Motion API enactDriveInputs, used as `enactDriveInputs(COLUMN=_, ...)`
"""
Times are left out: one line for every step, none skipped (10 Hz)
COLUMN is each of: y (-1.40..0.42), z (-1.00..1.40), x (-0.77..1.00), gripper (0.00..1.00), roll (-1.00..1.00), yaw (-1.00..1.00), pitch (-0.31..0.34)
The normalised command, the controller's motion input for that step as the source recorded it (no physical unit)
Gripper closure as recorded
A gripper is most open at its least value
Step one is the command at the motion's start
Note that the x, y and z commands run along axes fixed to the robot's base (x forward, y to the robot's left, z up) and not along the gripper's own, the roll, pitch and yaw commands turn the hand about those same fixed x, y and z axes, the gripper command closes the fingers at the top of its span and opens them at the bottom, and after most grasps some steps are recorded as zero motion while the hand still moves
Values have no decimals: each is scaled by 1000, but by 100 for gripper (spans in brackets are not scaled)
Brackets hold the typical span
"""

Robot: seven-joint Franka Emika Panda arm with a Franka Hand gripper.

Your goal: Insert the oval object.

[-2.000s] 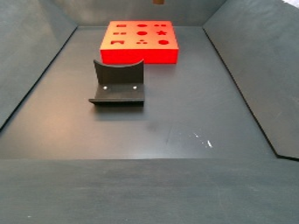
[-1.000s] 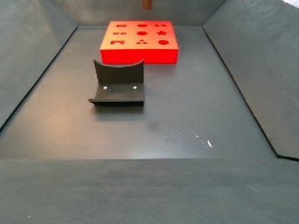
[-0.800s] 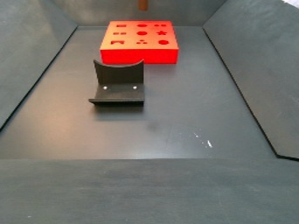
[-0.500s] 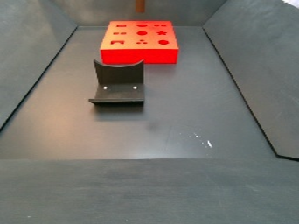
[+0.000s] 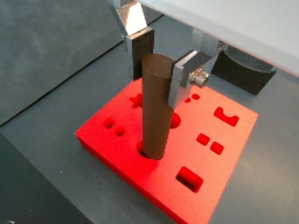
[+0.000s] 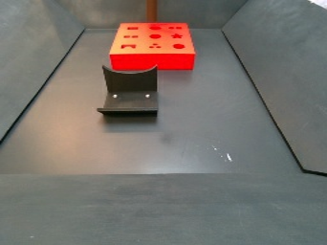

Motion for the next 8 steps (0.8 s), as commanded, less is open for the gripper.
enactDriveInputs(y=6, z=-191, x=0, gripper=100, roll=44, yaw=0, pitch=0)
enactDriveInputs(y=97, z=-300, x=0, gripper=100, roll=0, yaw=0, pitch=0)
enactDriveInputs(y=0, z=-117, x=0, gripper=100, roll=0, yaw=0, pitch=0)
enactDriveInputs(y=0, z=0, x=0, gripper=100, roll=-10, yaw=0, pitch=0)
enactDriveInputs(y=0, z=-123, x=0, gripper=100, roll=0, yaw=0, pitch=0)
enactDriveInputs(y=49, z=-246, x=0, gripper=100, roll=13, yaw=0, pitch=0)
enactDriveInputs(y=0, z=-189, x=0, gripper=100, roll=0, yaw=0, pitch=-1)
enactDriveInputs(y=0, z=-60, x=0, gripper=100, roll=0, yaw=0, pitch=-7)
